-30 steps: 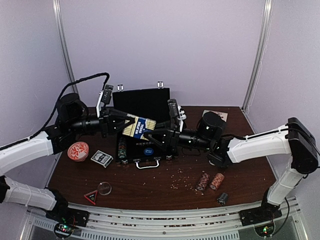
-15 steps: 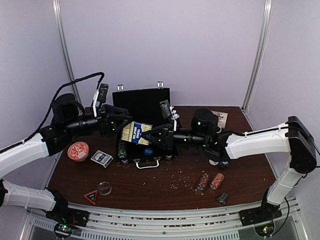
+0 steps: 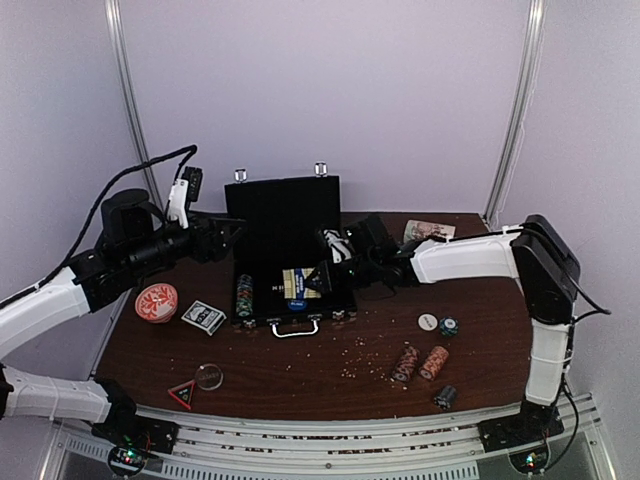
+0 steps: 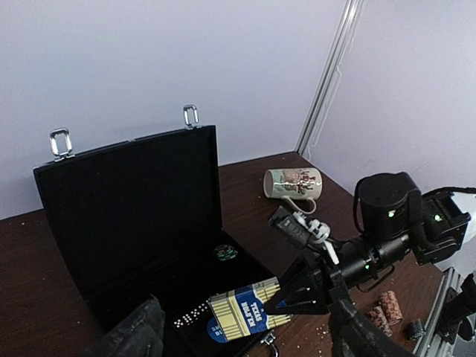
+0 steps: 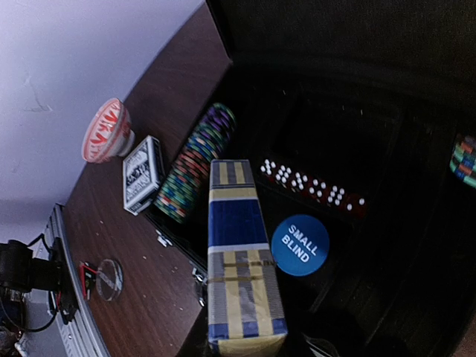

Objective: Pack up texas hold em set

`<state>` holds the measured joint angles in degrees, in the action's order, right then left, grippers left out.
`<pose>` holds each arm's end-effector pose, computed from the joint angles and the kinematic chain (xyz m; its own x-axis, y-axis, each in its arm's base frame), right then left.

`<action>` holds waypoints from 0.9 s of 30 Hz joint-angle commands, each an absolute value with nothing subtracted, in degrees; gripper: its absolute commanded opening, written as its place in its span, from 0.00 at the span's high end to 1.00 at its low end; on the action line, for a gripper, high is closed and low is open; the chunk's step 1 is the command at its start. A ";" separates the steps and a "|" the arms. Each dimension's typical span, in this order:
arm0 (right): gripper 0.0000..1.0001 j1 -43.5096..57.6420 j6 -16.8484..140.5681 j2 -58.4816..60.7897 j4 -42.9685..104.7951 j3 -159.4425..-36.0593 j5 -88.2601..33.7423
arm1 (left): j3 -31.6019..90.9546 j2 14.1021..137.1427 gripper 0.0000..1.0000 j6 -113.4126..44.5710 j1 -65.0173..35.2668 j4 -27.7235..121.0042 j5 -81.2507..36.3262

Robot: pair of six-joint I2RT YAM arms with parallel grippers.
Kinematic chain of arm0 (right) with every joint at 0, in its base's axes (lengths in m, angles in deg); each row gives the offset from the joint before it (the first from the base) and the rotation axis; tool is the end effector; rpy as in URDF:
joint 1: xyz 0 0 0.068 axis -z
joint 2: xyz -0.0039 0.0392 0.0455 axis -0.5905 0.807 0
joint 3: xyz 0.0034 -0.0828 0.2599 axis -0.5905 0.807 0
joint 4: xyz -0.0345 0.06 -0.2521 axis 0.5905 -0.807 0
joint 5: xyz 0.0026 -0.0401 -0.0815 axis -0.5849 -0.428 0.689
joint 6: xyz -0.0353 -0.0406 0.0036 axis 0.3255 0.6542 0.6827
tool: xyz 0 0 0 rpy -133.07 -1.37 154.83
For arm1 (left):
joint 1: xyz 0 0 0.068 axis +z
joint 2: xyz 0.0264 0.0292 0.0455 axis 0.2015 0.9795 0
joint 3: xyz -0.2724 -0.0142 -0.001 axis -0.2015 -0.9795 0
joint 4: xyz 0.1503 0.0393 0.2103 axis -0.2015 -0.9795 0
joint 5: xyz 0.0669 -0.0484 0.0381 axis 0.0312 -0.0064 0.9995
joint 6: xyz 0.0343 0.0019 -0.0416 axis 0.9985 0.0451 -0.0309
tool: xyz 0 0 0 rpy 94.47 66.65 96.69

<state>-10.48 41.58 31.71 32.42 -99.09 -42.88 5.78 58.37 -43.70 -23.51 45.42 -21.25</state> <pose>0.2928 0.3309 0.2097 -0.7464 -0.1815 -0.6403 -0.6220 0.5326 0.5740 0.1941 -0.1419 0.3377 -0.3582 -0.1801 -0.9161 0.5808 0.7253 -0.3697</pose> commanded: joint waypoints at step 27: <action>0.49 -9.95 48.37 42.37 13.65 -114.51 -40.74 | 7.78 60.59 0.21 -42.00 -23.38 45.79 -22.50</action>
